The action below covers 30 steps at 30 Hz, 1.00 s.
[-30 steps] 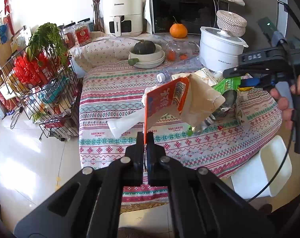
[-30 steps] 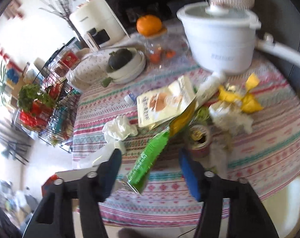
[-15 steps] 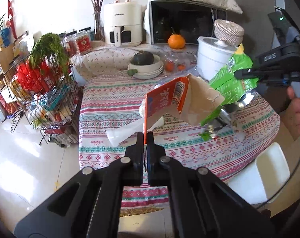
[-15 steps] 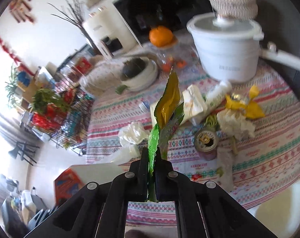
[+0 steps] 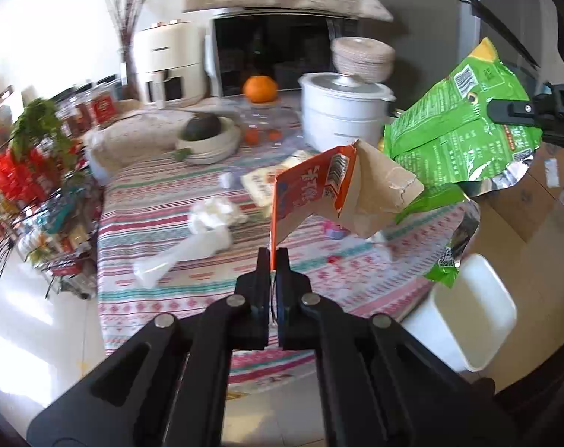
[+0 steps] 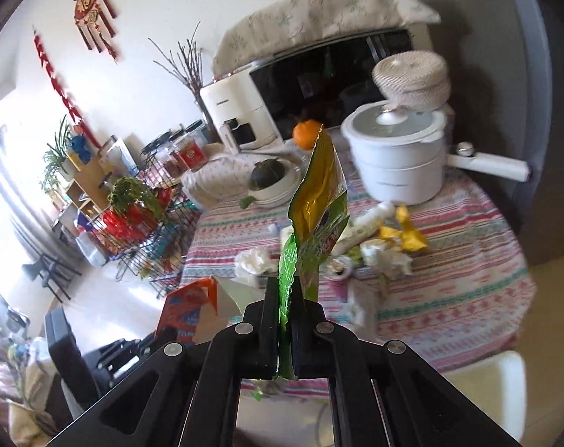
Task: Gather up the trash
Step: 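Grasp the green snack bag with the right tool and lift it, then carry carton and green bag to the white bin and release both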
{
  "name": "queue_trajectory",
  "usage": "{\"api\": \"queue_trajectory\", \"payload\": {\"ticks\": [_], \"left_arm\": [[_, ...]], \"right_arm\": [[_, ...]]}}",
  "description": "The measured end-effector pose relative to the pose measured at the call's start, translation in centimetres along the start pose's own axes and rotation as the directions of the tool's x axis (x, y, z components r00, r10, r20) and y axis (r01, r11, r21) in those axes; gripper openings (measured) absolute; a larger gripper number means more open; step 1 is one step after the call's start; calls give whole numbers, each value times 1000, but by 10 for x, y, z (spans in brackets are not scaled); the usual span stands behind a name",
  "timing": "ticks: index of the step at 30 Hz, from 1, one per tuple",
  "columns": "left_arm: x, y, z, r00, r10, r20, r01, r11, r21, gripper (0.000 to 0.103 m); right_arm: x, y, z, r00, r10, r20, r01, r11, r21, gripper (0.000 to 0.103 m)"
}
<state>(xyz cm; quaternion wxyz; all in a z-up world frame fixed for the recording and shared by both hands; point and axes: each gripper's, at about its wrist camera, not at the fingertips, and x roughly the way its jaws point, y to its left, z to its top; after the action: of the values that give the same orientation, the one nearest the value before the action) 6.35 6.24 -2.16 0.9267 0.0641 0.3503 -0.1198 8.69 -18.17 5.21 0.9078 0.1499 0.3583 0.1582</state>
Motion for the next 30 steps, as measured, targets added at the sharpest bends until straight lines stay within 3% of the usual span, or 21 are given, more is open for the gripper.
{"api": "queue_trajectory", "payload": {"ticks": [8,14,19,23,26,30], "left_arm": [[14,-71,-1,994,-100,-50,106,986,132,3],[29,-140,-15,979,-158,-131,190,939,287,3],[45,-196,-35,958,-181,-222,258,882,394,3],[66,-233,-55,934,-177,-309,307,840,447,3],[85,-252,-65,917,-159,-367,327,826,459,3],[97,-271,-71,919,-136,-371,319,810,492,5]], "right_arm": [[-61,-49,-38,994,-85,68,86,996,-10,5],[-77,-96,-70,978,-207,38,207,978,-8,5],[-69,-145,-99,965,-259,-35,259,966,22,5],[-61,-175,-115,939,-326,-112,330,944,13,5],[-51,-201,-124,922,-339,-186,350,936,32,5],[-26,-228,-137,885,-351,-307,381,924,43,5]]}}
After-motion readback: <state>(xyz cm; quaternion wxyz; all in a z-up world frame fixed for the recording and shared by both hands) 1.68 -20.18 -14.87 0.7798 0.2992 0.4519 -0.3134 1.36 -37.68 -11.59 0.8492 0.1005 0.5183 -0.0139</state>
